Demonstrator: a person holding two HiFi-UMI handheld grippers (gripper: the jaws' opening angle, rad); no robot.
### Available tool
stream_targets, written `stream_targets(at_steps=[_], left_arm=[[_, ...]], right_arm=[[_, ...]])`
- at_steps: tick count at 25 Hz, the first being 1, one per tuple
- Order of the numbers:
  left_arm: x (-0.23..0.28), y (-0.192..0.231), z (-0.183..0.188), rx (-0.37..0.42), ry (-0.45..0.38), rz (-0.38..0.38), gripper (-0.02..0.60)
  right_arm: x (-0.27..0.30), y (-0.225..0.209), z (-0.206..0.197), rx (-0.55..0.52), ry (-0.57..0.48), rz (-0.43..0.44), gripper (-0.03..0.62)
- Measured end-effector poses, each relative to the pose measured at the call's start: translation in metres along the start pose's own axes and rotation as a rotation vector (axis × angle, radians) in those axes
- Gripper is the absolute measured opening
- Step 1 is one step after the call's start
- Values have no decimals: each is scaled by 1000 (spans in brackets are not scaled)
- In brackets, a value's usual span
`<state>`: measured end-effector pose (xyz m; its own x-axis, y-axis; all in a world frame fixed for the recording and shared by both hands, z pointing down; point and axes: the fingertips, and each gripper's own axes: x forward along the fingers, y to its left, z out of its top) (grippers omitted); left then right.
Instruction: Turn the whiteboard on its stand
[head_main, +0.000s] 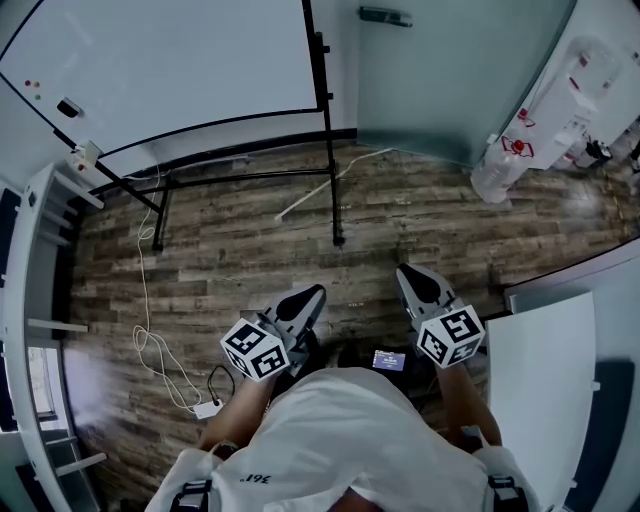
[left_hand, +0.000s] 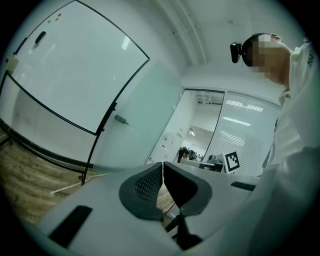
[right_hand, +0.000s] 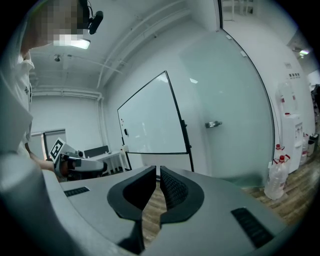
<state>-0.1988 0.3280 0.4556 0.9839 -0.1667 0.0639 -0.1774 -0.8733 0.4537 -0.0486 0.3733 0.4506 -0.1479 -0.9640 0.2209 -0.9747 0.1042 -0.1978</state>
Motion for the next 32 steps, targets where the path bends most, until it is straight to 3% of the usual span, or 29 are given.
stream_targets(at_steps=[9,24,32], left_arm=[[24,53,23,6,0,-16,15],[90,221,125,35,19,-58,15],[101,281,156,57,29,-76,15]], right_arm=[[54,-17,17,-18,-5,-8,28],[221,-66,75,18,-7,-82,28],[298,-71,94,18,-12,-83,28]])
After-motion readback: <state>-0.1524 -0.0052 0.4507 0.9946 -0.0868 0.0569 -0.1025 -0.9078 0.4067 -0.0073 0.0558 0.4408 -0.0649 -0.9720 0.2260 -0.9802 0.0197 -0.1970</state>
